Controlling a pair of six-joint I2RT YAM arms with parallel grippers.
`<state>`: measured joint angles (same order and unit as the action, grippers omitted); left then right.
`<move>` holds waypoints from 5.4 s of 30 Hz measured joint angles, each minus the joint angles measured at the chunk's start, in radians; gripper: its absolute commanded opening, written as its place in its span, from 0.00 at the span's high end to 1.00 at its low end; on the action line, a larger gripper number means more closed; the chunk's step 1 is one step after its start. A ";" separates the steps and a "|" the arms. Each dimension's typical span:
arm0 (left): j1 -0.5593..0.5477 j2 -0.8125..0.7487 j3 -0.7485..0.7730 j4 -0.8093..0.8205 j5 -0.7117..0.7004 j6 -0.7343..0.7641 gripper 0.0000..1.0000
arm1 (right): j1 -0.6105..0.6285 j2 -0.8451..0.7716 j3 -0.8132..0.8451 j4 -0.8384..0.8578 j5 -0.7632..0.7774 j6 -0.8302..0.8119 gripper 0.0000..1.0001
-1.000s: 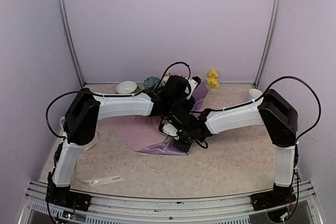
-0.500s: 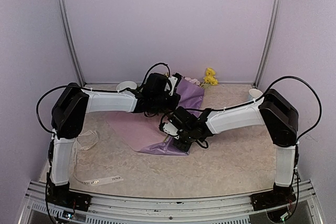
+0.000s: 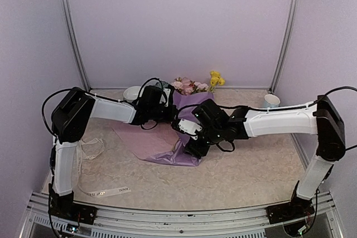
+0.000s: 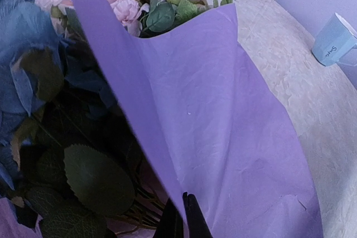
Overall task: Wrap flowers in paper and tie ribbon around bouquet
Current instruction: Fold the one-fourth-folded wrapping paper at the center of the board, then press the fold line on the 2/3-folded wrapping paper.
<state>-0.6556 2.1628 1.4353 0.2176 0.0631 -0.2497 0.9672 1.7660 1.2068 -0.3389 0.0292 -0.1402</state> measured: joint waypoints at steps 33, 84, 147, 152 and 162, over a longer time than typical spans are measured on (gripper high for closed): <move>0.049 0.012 -0.143 0.142 0.052 -0.171 1.00 | -0.111 0.082 -0.232 0.246 -0.304 0.251 1.00; -0.021 -0.007 -0.251 0.231 0.077 -0.223 1.00 | -0.374 0.069 -0.450 0.399 -0.865 0.706 1.00; -0.060 -0.025 0.030 -0.392 -0.015 -0.209 1.00 | -0.404 0.077 -0.270 0.494 -0.563 0.631 0.78; -0.051 -0.028 -0.006 -0.348 0.017 -0.207 1.00 | -0.400 0.040 -0.387 0.458 -0.514 0.632 0.78; -0.051 -0.073 -0.124 -0.211 0.039 -0.190 1.00 | -0.320 -0.193 -0.476 0.289 -0.365 0.636 0.77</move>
<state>-0.7067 2.0895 1.3117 0.0063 0.1020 -0.4400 0.6468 1.5734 0.7303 -0.0502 -0.3355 0.4957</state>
